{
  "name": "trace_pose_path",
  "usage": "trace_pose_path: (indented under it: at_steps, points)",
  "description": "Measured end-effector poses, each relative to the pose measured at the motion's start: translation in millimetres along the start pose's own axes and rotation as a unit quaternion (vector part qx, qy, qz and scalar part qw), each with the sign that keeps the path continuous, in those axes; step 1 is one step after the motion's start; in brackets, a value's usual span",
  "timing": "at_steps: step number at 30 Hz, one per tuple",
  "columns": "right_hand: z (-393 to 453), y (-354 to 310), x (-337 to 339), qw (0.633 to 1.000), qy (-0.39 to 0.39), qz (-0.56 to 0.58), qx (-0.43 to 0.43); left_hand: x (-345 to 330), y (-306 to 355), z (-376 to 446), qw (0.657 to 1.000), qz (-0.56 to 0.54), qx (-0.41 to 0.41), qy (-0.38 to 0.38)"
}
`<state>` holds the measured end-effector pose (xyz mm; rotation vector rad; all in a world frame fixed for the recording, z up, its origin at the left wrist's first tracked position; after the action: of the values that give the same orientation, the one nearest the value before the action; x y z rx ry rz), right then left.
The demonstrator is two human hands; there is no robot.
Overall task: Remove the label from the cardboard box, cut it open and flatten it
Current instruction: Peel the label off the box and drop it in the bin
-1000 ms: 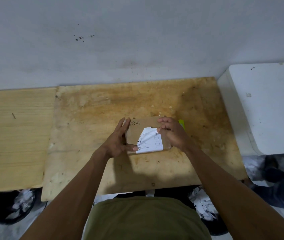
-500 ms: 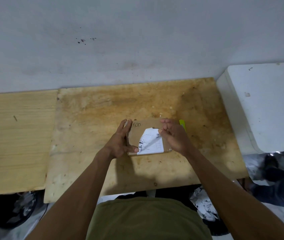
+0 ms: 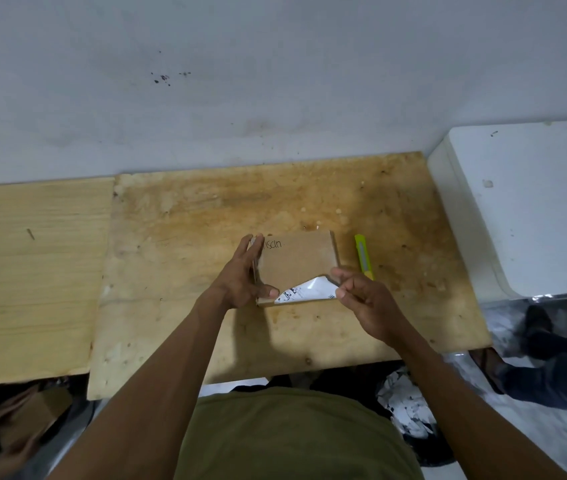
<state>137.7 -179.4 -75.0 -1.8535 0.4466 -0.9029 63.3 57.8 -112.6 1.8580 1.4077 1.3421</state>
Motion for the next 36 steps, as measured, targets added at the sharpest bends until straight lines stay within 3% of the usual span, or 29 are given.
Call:
trace_pose_path:
  at_steps: [6, 9, 15, 20, 32, 36]
  points:
    - [5.7, -2.1, 5.7, 0.996, -0.053, 0.067, -0.039, -2.2, 5.1, -3.1, 1.000, 0.021, 0.011, 0.016]
    - [8.3, -8.5, 12.2, 0.997, -0.059, 0.039, -0.037, -2.0, 7.0, -5.1, 0.999, 0.038, 0.026, 0.013]
    - [16.1, -30.8, 24.7, 0.988, 0.055, -0.138, 0.042, -1.6, 12.2, -3.7, 0.997, 0.077, 0.028, 0.017]
    - [22.1, -56.9, 25.3, 0.970, 0.118, -0.186, 0.107, -0.6, 11.5, -0.2, 0.995, 0.096, 0.030, 0.025]
    - [9.9, -48.7, 35.4, 0.978, 0.166, -0.113, -0.048, -1.4, 22.7, -4.6, 0.990, 0.122, 0.036, 0.064]
    - [5.8, -42.1, 79.6, 0.956, 0.265, -0.062, -0.109, -0.2, 30.2, -6.8, 0.988, 0.131, 0.049, 0.058]
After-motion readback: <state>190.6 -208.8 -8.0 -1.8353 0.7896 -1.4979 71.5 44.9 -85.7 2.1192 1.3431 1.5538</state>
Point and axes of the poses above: each hand's wrist, its own z-axis towards the middle knuckle, its own x-axis out of the back of the hand, y = z × x, the point moved 9 cm from there along z, towards the middle knuckle, and after that the axes turned 1 degree about y, right-handed, at the moved point
